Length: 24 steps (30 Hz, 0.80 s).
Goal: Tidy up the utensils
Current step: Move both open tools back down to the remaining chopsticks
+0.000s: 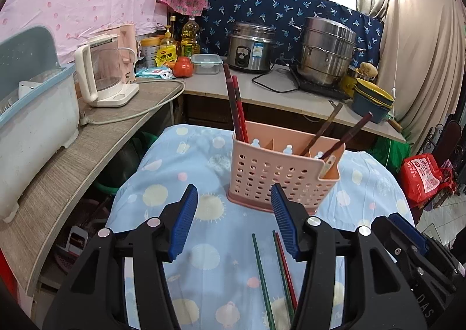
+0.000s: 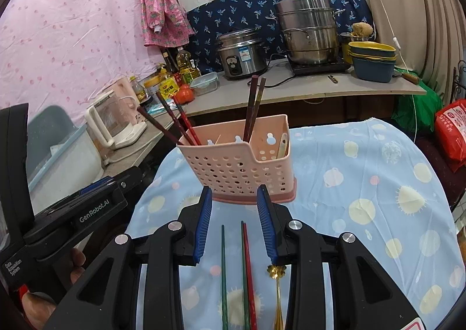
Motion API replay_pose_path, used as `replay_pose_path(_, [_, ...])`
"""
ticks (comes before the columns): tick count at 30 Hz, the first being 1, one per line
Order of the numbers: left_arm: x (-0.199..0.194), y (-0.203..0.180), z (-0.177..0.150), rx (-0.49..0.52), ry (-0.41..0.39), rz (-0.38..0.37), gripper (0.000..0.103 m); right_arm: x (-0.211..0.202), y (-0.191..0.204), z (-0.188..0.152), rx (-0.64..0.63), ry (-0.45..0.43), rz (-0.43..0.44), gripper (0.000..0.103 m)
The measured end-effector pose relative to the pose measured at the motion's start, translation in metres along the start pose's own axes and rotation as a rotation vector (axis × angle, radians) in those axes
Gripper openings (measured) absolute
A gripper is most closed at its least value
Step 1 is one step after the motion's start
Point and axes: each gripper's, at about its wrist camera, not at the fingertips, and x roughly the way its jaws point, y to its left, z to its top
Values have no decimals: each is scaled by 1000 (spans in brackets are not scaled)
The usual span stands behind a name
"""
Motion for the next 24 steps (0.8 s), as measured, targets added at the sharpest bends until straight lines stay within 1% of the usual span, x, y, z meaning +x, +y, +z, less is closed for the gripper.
replay_pose_path(4, [-6, -2, -11, 10, 13, 5, 50, -6, 2, -10, -16, 9, -6, 32])
replay_pose_path(10, [-9, -2, -30, 25, 42, 3, 50, -11, -1, -35, -38, 54, -22, 32])
replay_pose_path(18, [1, 0, -82, 57, 141, 17, 50, -5, -14, -83, -47, 168, -56, 32])
replay_pose_path(24, [7, 3, -125, 66, 229, 5, 50, -2, -18, -124, -85, 248, -86, 32])
